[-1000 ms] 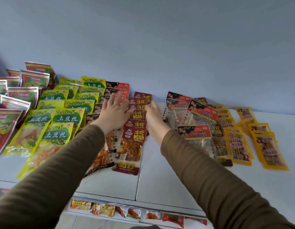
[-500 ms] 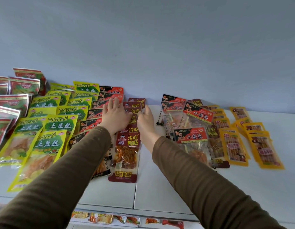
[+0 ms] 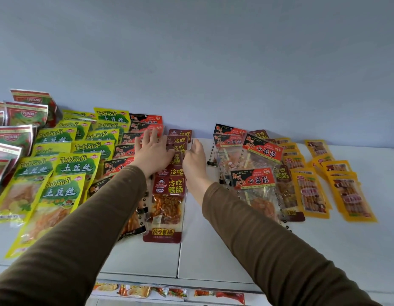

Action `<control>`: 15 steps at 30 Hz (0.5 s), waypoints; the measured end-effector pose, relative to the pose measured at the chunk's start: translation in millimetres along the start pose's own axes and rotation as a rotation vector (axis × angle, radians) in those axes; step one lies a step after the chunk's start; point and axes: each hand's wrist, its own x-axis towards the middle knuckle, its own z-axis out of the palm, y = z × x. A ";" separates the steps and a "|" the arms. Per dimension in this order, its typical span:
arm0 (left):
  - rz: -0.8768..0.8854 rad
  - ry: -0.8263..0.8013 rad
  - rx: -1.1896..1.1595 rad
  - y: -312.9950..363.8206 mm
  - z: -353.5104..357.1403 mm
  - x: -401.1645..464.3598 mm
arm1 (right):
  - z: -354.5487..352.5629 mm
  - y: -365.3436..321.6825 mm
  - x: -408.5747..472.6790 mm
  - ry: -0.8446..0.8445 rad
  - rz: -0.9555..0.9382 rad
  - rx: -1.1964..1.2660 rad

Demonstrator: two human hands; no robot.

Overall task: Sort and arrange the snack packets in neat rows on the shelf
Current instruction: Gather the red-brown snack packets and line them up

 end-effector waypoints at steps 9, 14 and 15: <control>-0.014 0.012 -0.039 -0.2 0.6 0.9 | -2.1 -12.5 3.7 0.027 0.002 -0.059; -0.035 -0.016 -0.069 4.7 -0.7 1.1 | 2.2 -7.6 20.9 0.031 0.033 -0.078; -0.033 -0.037 -0.093 5.4 -0.9 1.8 | 3.5 -4.7 23.1 0.014 0.028 -0.074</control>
